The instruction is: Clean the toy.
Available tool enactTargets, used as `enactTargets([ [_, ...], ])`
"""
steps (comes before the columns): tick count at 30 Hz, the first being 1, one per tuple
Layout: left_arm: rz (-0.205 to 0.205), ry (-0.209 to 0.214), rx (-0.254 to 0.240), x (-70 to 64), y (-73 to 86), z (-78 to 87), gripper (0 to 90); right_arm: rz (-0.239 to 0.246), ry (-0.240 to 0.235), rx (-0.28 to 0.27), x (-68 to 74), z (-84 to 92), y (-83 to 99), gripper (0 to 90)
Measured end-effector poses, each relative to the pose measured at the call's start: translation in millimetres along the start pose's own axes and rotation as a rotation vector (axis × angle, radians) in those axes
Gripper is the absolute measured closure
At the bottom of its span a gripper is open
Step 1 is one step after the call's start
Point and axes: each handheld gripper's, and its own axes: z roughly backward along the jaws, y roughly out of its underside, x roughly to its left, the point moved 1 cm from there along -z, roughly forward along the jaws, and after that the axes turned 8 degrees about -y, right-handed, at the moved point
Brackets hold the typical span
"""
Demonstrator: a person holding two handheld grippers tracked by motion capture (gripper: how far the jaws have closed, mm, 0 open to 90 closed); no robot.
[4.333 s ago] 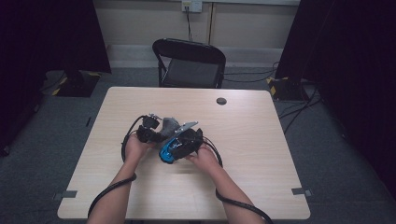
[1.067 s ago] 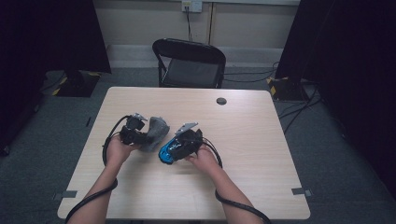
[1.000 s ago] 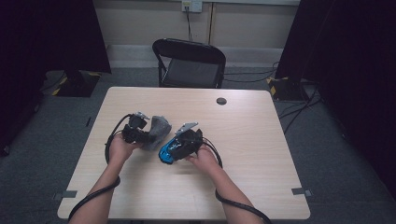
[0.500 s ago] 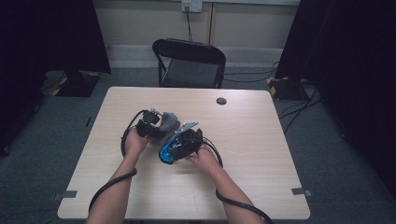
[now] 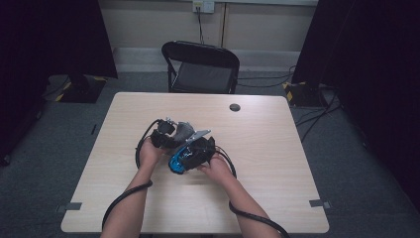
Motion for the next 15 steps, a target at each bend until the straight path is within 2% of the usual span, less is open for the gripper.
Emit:
enactTargets([
  [3, 0.003, 0.013, -0.001, 0.7, 1.3, 0.2, 72.0, -0.002, -0.001, 0.001, -0.3, 0.1, -0.1, 0.0],
  [7, 0.031, 0.032, 0.002, 2.6, 3.5, 0.9, 72.3, -0.002, -0.001, 0.001, -0.3, 0.1, -0.1, 0.0],
  [15, 0.017, 0.051, 0.011, 7.4, 10.6, 6.7, 72.5, 0.000, -0.002, 0.002, -0.3, 0.1, -0.1, 0.0],
])
